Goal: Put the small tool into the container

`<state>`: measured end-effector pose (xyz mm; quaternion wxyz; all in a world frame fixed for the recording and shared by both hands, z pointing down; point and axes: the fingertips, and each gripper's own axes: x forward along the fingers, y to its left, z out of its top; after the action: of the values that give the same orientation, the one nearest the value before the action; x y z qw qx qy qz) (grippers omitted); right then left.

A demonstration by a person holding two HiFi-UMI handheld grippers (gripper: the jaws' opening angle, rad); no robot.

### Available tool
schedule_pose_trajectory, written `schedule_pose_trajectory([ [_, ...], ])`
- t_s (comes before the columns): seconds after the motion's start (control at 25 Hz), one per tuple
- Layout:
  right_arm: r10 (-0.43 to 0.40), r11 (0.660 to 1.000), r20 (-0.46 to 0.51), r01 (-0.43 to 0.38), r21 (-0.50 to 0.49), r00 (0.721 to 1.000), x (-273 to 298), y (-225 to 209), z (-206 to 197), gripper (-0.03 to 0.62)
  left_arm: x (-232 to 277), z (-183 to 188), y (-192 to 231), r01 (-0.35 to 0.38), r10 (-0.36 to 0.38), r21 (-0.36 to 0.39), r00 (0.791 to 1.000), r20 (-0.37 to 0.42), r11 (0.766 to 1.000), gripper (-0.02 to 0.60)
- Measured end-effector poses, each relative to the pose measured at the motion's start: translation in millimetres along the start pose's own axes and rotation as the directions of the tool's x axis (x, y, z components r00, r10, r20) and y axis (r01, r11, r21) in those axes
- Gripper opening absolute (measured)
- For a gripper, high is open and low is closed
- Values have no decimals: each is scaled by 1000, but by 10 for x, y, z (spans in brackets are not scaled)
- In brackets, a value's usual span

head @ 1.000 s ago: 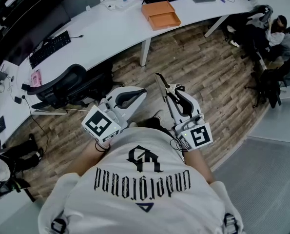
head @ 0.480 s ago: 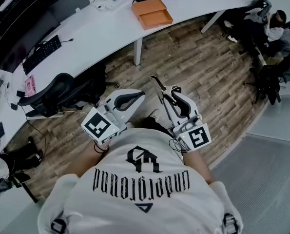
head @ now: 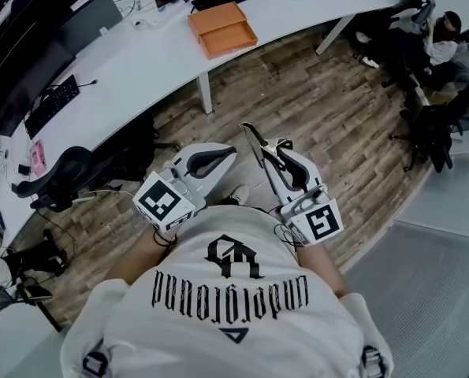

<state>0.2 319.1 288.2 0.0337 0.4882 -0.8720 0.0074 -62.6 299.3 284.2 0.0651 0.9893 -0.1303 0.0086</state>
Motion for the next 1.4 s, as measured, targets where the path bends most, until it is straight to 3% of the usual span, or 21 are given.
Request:
schedule_pose_trajectory([
  [0.36, -3, 1000, 16, 2, 24, 1000, -205, -574, -31, 91, 693, -3, -115, 44, -43, 14, 999, -19, 999, 15],
  [0.88, -32, 996, 16, 30, 87, 999, -111, -993, 22, 91, 1066, 18, 116, 74, -74, 0, 997, -13, 997, 15],
  [1.4, -40, 997, 16, 39, 64, 999, 563, -1168, 126, 91, 1071, 106, 831, 87, -87, -2, 996, -4, 996, 15],
])
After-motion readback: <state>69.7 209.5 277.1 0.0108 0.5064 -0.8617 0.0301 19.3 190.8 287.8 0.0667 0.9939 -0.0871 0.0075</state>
